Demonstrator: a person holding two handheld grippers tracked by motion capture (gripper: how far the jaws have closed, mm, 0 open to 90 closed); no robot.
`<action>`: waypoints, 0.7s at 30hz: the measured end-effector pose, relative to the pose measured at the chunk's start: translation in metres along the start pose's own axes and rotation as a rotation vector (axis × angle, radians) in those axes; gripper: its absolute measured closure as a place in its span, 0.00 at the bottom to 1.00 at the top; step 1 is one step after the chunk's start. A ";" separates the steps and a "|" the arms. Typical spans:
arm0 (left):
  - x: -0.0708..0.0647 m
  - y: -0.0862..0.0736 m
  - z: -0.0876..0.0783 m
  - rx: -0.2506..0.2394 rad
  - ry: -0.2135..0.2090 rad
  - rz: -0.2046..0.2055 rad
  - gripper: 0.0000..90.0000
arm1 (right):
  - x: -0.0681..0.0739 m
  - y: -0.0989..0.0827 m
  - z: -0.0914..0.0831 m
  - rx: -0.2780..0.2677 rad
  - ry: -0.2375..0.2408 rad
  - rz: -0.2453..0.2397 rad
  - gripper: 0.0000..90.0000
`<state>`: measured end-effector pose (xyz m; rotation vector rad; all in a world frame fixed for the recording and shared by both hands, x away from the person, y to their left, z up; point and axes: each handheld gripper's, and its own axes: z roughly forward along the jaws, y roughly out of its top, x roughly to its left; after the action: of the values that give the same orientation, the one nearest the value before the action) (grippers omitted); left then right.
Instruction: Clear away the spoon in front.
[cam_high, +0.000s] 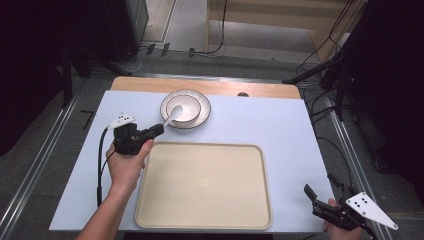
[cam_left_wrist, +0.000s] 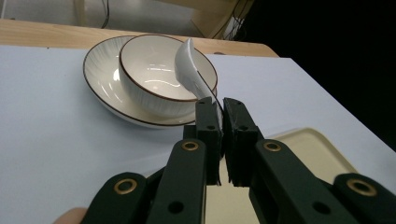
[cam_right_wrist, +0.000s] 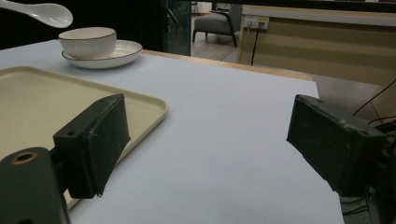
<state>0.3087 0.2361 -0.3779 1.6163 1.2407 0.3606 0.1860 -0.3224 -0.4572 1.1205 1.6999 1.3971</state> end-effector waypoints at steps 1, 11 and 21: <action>0.000 0.000 0.000 0.000 0.000 0.000 0.97 | 0.000 0.000 0.000 0.000 0.001 -0.003 0.15; -0.004 -0.028 -0.030 -0.040 0.040 -0.007 0.97 | 0.000 0.000 0.000 -0.001 0.001 -0.004 0.15; 0.001 -0.073 -0.044 -0.052 0.076 -0.063 0.97 | 0.001 0.000 0.001 0.006 0.003 -0.010 0.15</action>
<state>0.2381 0.2561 -0.4202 1.5283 1.3258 0.4142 0.1862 -0.3208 -0.4577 1.1116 1.7108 1.3893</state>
